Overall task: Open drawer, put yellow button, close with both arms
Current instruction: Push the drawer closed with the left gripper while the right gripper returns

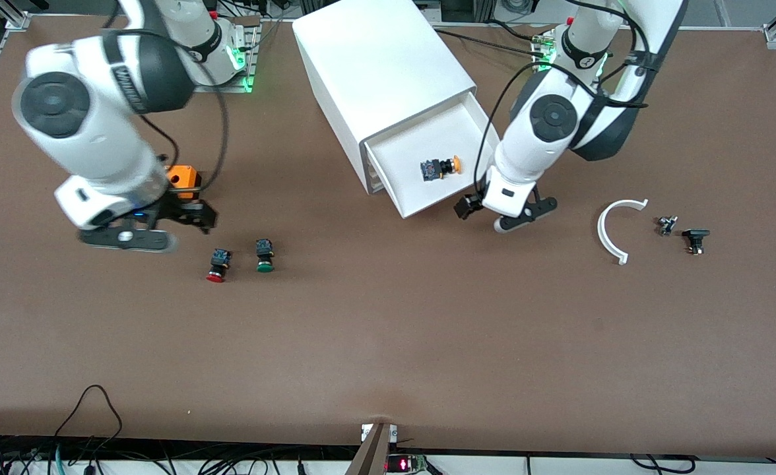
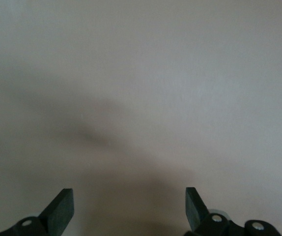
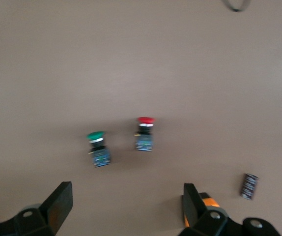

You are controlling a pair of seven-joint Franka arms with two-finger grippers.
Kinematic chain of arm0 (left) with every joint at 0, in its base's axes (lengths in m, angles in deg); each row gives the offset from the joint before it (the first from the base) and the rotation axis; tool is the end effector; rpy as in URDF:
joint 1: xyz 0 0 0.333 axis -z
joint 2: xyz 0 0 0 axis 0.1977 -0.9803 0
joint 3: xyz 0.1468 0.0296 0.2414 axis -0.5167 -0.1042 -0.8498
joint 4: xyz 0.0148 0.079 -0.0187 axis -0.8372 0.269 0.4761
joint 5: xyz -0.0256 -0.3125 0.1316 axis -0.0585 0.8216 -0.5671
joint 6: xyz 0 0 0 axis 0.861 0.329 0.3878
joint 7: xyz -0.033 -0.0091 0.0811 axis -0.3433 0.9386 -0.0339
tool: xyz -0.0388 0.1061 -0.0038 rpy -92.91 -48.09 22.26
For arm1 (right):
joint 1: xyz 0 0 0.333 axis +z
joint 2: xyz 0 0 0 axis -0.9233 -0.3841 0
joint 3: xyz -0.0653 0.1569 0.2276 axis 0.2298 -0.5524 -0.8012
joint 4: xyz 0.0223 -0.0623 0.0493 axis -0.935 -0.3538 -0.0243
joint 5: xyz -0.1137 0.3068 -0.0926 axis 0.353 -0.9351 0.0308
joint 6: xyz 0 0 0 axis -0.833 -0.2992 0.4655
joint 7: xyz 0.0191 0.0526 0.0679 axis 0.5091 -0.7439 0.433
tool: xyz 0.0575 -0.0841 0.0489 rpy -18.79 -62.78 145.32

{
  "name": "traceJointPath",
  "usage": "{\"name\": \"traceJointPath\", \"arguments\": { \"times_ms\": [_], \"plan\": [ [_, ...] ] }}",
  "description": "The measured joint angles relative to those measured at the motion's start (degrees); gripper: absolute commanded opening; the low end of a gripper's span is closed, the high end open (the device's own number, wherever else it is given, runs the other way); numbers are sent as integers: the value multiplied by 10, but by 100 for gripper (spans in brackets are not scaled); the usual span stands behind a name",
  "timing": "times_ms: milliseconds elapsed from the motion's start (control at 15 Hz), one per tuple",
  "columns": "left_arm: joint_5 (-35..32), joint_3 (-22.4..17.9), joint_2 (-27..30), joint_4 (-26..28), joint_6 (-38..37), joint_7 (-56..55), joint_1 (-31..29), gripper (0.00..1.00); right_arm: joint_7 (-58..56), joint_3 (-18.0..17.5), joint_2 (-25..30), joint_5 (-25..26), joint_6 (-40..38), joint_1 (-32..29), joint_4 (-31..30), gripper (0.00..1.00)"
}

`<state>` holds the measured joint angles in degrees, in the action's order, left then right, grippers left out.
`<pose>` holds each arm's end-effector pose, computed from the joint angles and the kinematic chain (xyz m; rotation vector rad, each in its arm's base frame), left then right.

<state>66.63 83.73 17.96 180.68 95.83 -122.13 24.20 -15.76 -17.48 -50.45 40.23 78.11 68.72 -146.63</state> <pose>0.4655 -0.2857 0.3385 2.9314 0.7361 -0.0804 0.5594 0.1347 0.4740 3.0236 -0.1535 0.0824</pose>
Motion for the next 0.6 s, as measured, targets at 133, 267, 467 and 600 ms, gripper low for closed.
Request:
{"name": "traceJointPath", "arguments": {
  "times_ms": [133,267,467,600],
  "plan": [
    [0,35,6,10,0,-42,-1,100,0,1,13,0,0,-23,-3,100],
    [0,74,15,26,0,-77,-2,100,0,8,30,0,-3,-28,-4,100],
    [1,133,31,54,0,-133,-3,100,-38,45,54,0,-29,-28,-9,100],
    [2,172,42,69,0,-153,-6,100,-107,93,60,-20,-31,-29,-12,100]
  ]
}}
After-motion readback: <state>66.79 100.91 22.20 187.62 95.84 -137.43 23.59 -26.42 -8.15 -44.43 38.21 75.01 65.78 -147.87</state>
